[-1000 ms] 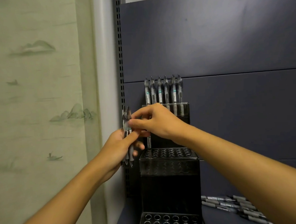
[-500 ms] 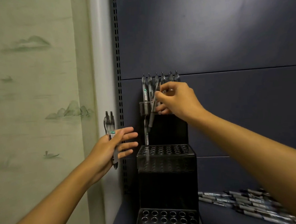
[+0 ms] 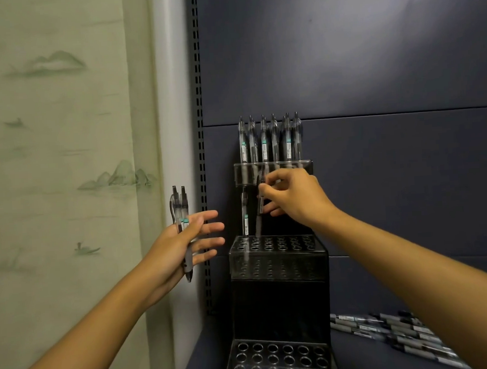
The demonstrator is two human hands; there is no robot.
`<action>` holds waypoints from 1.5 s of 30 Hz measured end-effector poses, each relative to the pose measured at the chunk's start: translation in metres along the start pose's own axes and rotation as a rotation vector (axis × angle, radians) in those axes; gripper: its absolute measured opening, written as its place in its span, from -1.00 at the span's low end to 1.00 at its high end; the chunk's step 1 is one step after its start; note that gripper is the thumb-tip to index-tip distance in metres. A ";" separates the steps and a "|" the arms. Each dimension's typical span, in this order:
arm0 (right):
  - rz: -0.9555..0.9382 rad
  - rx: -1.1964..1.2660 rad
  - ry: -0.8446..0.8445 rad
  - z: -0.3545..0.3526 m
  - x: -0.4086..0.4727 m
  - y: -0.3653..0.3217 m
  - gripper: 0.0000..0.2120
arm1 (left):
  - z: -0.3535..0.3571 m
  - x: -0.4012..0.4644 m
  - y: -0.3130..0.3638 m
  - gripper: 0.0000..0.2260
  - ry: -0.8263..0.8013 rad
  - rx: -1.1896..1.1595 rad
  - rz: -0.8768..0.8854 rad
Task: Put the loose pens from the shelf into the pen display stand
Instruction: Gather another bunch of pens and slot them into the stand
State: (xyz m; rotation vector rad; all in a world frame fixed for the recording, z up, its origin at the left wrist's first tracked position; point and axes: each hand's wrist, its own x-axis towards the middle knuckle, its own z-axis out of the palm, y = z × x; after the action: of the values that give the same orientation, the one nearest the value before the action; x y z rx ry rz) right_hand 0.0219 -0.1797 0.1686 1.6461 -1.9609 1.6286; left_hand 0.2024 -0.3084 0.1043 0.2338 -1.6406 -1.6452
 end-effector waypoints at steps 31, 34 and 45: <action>-0.260 -0.057 -0.145 0.021 -0.008 -0.053 -0.74 | 0.034 -0.001 0.037 -0.78 -0.090 0.229 0.098; -0.189 0.052 -0.212 0.024 -0.012 -0.053 -0.75 | 0.036 -0.002 0.034 -0.77 -0.123 0.270 0.084; -0.104 0.160 -0.079 -0.011 0.002 -0.044 -0.81 | 0.015 0.002 0.024 -0.71 -0.135 0.287 0.037</action>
State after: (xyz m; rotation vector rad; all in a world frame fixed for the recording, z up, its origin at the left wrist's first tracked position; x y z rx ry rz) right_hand 0.0489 -0.1654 0.2022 1.8628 -1.7863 1.7476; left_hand 0.2010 -0.2946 0.1289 0.2380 -1.9721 -1.4200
